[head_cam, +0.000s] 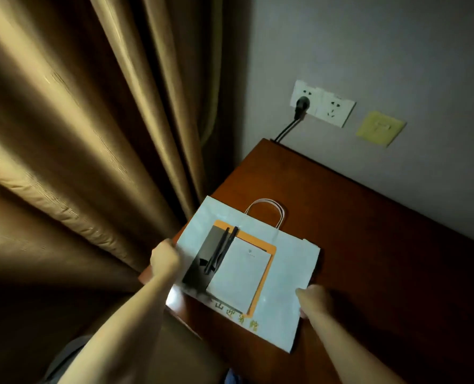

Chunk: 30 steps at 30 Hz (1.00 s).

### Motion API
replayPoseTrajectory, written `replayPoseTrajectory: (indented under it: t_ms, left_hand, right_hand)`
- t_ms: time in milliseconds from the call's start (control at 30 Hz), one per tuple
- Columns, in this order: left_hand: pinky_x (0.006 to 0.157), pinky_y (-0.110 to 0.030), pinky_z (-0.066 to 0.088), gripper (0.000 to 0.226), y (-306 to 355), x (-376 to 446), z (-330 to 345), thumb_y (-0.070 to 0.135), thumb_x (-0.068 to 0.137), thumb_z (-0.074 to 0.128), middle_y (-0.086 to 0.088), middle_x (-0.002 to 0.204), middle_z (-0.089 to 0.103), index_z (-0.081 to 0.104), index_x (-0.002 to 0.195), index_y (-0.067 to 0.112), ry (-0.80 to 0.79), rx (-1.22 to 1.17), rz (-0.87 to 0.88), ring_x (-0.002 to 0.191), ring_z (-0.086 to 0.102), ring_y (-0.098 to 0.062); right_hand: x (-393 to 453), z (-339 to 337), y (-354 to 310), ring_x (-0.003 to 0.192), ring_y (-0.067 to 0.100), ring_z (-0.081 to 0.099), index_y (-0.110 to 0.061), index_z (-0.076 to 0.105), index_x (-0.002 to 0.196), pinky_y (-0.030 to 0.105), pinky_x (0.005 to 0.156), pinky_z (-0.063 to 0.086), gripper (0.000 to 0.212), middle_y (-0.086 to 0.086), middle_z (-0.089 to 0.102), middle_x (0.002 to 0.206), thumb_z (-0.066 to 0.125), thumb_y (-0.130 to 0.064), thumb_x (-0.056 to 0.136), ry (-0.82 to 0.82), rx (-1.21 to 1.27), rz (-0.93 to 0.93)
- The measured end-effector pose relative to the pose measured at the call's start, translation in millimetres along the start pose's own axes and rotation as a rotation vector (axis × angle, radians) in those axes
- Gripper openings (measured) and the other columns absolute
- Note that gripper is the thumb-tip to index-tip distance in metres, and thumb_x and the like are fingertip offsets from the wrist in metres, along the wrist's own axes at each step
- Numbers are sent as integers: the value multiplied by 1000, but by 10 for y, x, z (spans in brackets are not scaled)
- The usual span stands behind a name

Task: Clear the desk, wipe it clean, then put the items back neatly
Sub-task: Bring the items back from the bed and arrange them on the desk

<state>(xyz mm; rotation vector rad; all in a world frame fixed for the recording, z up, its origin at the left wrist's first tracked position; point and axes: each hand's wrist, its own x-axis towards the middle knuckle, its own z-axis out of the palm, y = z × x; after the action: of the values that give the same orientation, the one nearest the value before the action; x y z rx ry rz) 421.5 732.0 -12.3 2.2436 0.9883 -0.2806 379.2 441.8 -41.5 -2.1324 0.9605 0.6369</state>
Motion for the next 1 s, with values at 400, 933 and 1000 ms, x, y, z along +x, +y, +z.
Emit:
replayPoseTrajectory:
  t_ms: [400, 933, 1000]
  left_hand:
    - [96, -40, 44, 31, -79, 172, 54, 3, 97, 40, -20, 123, 57, 57, 124, 2, -36, -7, 44, 113, 53, -36]
    - [93, -36, 41, 35, 1018, -1107, 997, 8, 93, 38, -12, 129, 49, 44, 127, 7, -309, 743, 846, 121, 45, -28]
    - [95, -36, 41, 36, 1234, -1541, 1254, 6, 91, 39, -9, 126, 53, 46, 126, 10, -364, 804, 992, 120, 47, -26]
  right_hand:
    - [-59, 113, 68, 55, 24, 67, -10, 56, 73, 33, 61, 59, 15, 9, 66, 71, 52, -17, 86, 41, -117, 39]
    - [-356, -839, 640, 97, 17, 61, -15, 57, 114, 24, 72, 47, 20, 2, 61, 111, 47, -18, 96, 107, -564, -96]
    - [-464, -1127, 923, 100, 21, 62, -13, 59, 111, 28, 74, 48, 21, 5, 63, 111, 47, -15, 94, 136, -499, -82]
